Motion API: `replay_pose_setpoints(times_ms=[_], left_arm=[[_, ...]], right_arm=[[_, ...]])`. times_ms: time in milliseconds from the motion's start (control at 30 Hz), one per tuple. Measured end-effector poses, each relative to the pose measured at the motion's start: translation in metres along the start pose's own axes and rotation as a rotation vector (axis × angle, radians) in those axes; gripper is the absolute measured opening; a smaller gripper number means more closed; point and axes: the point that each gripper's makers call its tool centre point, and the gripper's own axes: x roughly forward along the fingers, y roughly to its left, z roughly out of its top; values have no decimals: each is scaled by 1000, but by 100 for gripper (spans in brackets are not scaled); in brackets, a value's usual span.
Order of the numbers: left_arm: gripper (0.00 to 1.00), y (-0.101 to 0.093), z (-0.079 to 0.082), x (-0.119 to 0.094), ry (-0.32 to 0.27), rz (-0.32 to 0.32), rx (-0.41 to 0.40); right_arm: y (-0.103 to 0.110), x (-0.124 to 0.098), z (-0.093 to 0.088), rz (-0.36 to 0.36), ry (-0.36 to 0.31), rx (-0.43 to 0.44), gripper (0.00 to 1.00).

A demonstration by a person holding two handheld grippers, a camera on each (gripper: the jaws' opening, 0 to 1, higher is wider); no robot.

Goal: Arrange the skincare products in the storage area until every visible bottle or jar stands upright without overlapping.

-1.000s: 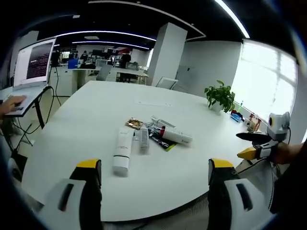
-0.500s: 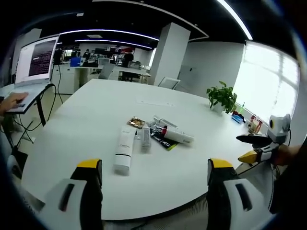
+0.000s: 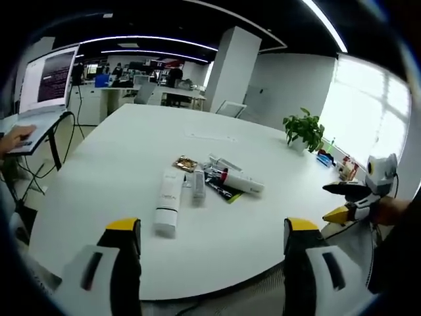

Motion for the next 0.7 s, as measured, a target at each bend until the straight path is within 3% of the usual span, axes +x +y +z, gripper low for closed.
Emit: replay_pose_setpoints(times_ms=[100, 300, 533, 700], left_arm=[[85, 3, 6, 3, -19, 10, 42], [88, -4, 6, 8, -19, -28, 72], [90, -4, 9, 8, -39, -33, 51], [89, -9, 8, 8, -36, -46, 65]], right_arm=[[-4, 3, -3, 9, 19, -22, 84], [-11, 14, 2, 38, 59, -61, 83], [-18, 31, 8, 60, 85, -92, 83], [-18, 46, 17, 118, 120, -180, 82]])
